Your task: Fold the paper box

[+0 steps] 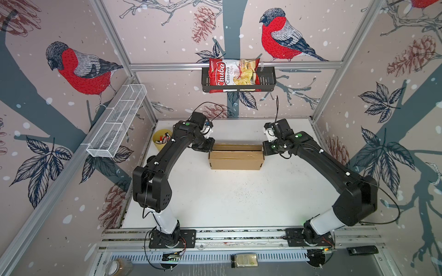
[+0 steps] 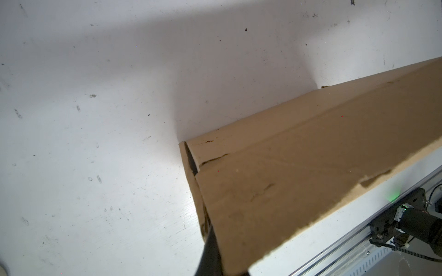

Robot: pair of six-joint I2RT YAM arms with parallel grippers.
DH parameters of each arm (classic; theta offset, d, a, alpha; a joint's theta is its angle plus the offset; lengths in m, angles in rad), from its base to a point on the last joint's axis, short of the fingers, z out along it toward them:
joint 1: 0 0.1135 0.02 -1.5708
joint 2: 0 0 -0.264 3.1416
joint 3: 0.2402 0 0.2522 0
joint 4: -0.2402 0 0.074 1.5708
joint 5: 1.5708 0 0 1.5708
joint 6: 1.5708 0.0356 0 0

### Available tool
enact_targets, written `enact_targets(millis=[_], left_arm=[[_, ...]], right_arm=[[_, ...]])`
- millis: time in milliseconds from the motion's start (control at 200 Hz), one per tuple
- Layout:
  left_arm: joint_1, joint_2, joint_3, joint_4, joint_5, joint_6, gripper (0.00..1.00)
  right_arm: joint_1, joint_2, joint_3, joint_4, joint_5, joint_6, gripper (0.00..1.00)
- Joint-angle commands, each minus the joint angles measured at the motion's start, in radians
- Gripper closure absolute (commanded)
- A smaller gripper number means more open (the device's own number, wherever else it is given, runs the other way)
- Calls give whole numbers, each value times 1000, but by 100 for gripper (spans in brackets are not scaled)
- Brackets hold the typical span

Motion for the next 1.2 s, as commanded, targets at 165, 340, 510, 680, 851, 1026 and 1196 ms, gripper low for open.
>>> enact_targets(millis=[165, 340, 510, 680, 851, 1026, 1196], left_arm=[[10, -2, 6, -29, -22, 25, 96], [12, -7, -5, -19, -14, 28, 96], [12, 25, 0, -16, 5, 29, 97], [13, 35, 11, -12, 5, 31, 97], [12, 47, 11, -12, 10, 33, 98], [13, 46, -3, 0, 14, 29, 99], [13, 48, -12, 7, 19, 27, 100]], right_arm=[[-9, 26, 18, -38, 13, -11, 100], [-10, 39, 38, -46, 15, -8, 100], [-11, 37, 63, -58, -64, 2, 100], [-21, 21, 63, -73, -113, 9, 100], [-39, 13, 65, -85, -174, 19, 100], [-66, 14, 68, -78, -283, 35, 100], [-99, 10, 55, -57, -363, 59, 100]])
